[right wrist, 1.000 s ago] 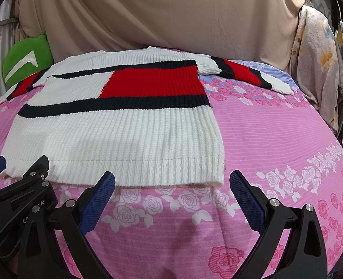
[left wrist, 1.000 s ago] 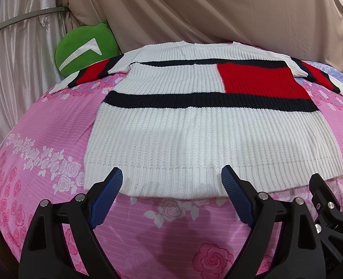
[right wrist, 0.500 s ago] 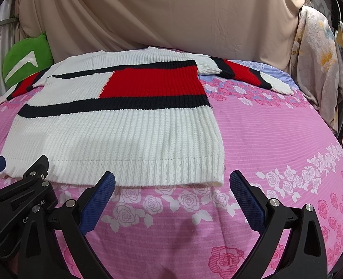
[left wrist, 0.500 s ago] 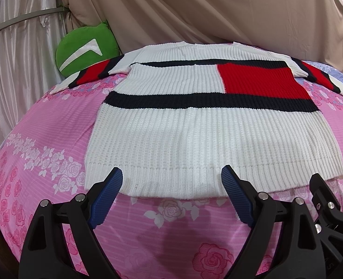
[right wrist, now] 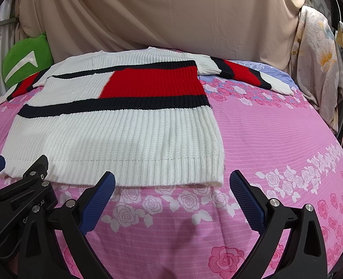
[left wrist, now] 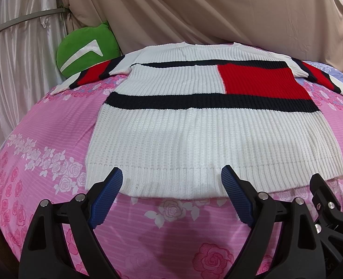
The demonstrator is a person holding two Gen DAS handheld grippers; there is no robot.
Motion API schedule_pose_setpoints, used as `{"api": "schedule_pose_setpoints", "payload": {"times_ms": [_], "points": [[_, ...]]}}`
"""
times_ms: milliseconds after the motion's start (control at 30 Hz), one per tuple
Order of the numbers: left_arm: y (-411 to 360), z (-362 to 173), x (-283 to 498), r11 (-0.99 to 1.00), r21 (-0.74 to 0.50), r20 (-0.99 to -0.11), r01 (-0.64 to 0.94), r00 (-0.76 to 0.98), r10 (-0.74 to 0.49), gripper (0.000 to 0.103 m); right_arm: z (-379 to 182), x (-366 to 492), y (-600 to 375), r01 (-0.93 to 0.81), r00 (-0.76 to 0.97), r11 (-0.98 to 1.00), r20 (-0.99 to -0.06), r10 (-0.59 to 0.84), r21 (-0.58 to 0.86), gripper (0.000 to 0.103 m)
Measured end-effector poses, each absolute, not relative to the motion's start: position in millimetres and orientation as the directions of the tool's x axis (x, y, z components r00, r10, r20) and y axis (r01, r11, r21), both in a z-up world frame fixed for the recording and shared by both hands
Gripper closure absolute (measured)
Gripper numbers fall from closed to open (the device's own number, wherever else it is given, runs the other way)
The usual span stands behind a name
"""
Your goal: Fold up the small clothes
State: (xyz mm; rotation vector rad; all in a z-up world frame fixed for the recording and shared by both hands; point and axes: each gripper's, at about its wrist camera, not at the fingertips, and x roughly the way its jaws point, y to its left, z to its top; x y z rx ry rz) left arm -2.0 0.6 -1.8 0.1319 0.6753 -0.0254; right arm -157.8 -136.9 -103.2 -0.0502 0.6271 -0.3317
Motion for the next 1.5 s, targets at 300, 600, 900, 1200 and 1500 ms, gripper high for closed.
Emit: {"api": "schedule_pose_setpoints", "payload": {"times_ms": [300,600,900,1200,1500], "points": [[2.5,-0.3,-0.2,0.991,0.123,-0.632,0.060,0.774,0.032,0.019,-104.4,-155.3,-137.2,0.281,0.754,0.949,-0.579,-0.310,-0.141,0.005],[25.5,37.5,23.6,0.986,0.058,-0.622,0.158,0.778,-0.088,0.012,-38.7,-144.7,-252.6,0.308,0.817,0.949,-0.491,-0.301,-0.070,0.005],[36.8,77.2,121.6,0.981,0.009,-0.590,0.193,0.793,-0.150,0.009,-16.1,-27.9,-512.7,0.463,0.766,0.841,-0.603,-0.221,0.279,0.007],[30.0,65.8,197.1,0.985,-0.052,-0.626,0.165,0.763,-0.161,0.009,-35.4,43.2,-613.7,0.603,0.701,0.731,-0.649,-0.294,0.320,0.033],[20.5,64.4,229.6,0.988,0.015,-0.604,0.156,0.789,-0.115,0.009,57.5,106.0,-521.8,0.404,0.841,0.883,-0.477,-0.254,0.242,0.096]]}}
